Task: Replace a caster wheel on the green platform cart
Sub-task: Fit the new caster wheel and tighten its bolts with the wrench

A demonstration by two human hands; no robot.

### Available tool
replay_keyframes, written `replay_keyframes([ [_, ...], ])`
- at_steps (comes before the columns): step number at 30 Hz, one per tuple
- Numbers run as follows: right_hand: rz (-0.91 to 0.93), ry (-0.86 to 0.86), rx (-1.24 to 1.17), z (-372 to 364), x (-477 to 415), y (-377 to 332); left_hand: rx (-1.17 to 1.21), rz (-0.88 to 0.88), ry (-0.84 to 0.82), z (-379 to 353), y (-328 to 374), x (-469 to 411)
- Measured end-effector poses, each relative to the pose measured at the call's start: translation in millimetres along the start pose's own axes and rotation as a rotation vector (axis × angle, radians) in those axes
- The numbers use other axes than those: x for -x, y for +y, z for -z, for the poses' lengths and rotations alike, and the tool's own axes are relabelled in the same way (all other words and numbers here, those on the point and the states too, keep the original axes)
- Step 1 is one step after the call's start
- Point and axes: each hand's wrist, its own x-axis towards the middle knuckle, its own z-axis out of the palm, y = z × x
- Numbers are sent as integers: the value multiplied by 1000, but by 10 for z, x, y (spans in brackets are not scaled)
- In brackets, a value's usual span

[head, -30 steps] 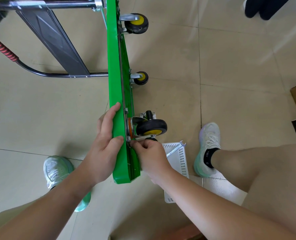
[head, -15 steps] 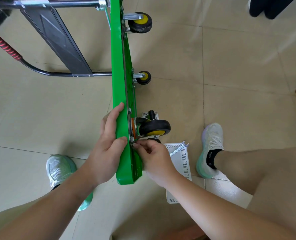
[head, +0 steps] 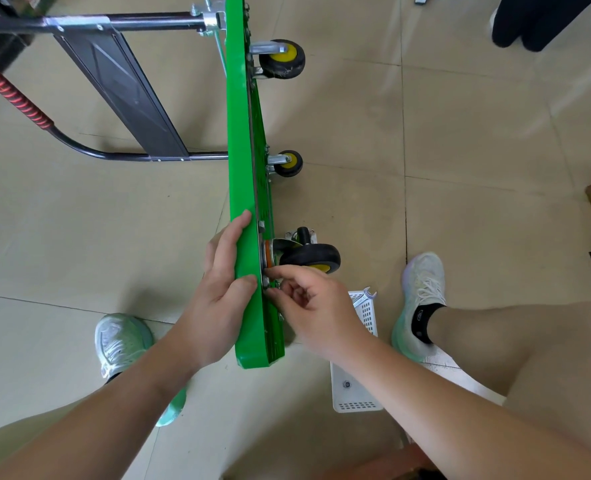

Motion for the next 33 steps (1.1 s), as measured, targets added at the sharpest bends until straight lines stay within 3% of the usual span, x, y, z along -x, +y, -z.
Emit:
replay_keyframes([
  [18, 153, -48, 219, 40, -47, -79, 18, -5, -10, -4, -10, -4],
  [29, 133, -57, 208, 51, -57, -67, 33, 5, -2, -2, -15, -1],
  [33, 58, -18, 97, -1, 7, -41, 30, 9, -8, 2, -22, 1],
])
